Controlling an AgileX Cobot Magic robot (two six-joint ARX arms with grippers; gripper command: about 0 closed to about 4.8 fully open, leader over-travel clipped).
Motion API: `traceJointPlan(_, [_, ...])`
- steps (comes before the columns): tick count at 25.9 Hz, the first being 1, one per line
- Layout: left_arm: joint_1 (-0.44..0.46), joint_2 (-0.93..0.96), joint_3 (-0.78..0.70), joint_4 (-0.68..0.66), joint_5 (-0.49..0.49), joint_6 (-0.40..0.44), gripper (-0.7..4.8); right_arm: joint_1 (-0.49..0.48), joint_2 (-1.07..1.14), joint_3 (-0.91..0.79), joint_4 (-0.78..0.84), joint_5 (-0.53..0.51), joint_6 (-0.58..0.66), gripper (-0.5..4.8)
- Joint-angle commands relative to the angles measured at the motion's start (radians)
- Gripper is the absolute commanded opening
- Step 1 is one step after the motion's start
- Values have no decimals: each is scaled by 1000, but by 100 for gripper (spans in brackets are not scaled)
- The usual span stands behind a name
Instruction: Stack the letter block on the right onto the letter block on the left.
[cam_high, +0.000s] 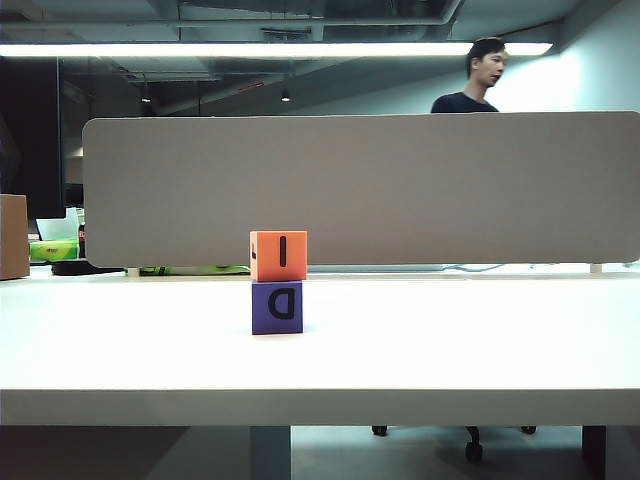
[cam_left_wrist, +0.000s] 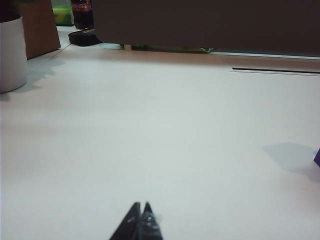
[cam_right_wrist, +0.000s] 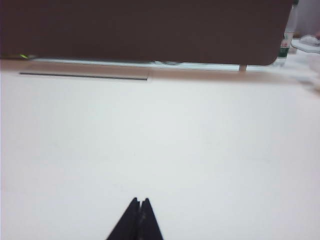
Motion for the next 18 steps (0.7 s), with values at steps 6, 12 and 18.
traceJointPlan(6, [-1, 0, 5, 8, 0, 3, -4, 39, -2, -3, -61, 0, 67, -5])
traceJointPlan(12, [-1, 0, 5, 8, 0, 3, -4, 43, -2, -3, -61, 1, 66, -5])
traceJointPlan(18, [-1, 0, 5, 8, 0, 3, -4, 43, -2, -3, -61, 0, 66, -5])
